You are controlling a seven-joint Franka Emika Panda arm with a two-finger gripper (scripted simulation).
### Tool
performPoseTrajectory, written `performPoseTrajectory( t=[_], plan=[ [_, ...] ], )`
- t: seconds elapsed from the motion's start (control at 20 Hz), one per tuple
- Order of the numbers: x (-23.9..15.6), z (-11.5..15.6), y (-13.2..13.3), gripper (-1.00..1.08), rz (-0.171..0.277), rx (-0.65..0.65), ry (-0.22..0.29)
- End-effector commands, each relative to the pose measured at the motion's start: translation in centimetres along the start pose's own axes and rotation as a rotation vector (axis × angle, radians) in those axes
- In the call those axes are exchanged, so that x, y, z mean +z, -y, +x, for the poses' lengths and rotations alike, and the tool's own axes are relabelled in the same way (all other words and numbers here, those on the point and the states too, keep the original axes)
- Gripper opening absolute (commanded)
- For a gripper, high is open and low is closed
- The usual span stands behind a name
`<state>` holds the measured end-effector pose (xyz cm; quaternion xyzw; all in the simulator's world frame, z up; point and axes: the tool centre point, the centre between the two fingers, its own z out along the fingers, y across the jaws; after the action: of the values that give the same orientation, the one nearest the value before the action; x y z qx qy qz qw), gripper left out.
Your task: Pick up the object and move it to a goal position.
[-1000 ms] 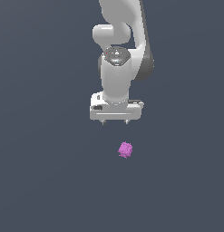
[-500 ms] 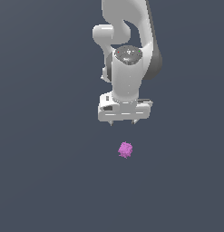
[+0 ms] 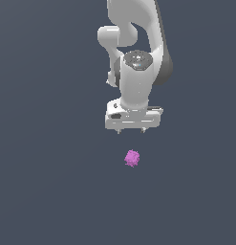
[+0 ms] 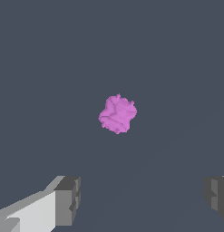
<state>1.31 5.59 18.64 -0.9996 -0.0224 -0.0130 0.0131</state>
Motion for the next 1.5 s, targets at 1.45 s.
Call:
performPoseTrajectory(
  t=[1.45],
  plan=[
    [9.8,5.1,1.0,1.00,-0.031,0.467,0.020]
  ],
)
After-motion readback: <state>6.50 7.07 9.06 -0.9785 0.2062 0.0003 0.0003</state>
